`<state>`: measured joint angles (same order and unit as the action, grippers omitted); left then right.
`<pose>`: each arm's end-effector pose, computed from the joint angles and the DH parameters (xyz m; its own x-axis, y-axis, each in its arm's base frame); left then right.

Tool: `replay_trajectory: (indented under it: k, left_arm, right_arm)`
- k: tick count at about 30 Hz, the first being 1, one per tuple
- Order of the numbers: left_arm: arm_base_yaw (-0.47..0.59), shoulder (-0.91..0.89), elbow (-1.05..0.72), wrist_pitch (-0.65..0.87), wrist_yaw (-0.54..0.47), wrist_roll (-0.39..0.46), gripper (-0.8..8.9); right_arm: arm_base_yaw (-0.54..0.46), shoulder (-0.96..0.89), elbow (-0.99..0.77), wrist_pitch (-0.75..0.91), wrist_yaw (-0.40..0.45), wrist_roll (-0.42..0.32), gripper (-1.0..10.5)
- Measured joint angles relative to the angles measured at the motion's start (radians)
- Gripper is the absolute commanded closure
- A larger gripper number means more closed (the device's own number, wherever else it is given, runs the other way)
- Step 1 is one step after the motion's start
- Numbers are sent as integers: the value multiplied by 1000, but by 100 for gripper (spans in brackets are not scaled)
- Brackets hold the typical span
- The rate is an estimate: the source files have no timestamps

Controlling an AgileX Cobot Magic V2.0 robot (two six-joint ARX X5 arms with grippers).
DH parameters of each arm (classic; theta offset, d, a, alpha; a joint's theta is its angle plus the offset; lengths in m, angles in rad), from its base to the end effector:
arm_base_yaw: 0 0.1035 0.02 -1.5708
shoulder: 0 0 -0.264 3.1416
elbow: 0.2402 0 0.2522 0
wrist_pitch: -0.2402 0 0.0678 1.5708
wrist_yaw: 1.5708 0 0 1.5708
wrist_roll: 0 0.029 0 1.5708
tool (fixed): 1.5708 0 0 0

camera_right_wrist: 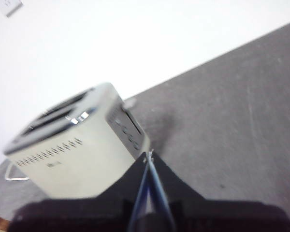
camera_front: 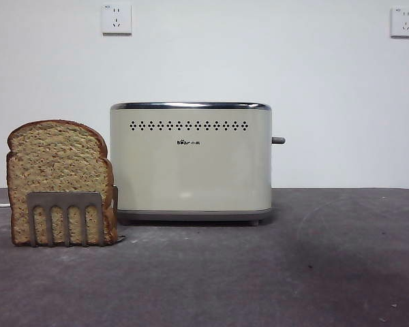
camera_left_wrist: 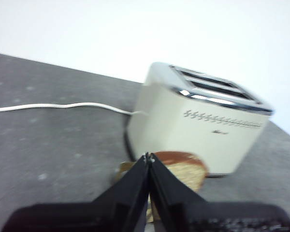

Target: Pick up a slice of bread from the rack,put the bread on the toaster,press the button

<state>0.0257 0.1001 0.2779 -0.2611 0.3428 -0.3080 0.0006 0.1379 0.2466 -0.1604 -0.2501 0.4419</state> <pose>0.0828 -0.0076 0.2243 0.9469 -0.3119 -0.0784 0.2708 0.9048 -0.3287 0.0913 0.0072 0.2211 0.9674 0.2481 -0.0501 -0.2019 0.8757 0.4387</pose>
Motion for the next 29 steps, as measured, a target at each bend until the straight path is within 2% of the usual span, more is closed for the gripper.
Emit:
replay_trajectory:
  k: [3,7,10,14,23,29]
  left_arm:
    - [0,63,68,-11,69,11,822]
    - [0,159,167,-43,163,56,822]
    - [0,240,246,-94,240,109,822]
    - [0,337,358,-200,336,219,822]
    - [-18,478,583,-453,353,485,822]
    - [-47,536,669,-561,352,578,821]
  right_arm:
    - [0,83,92,-13,-51,-10,959]
    - [0,221,238,-73,-172,-59,958]
    - [0,327,343,-160,-257,-111,958]
    - [0,482,511,-338,-343,-223,958]
    - [28,690,795,-659,-352,-467,958]
    - [56,722,842,-705,-352,-525,958]
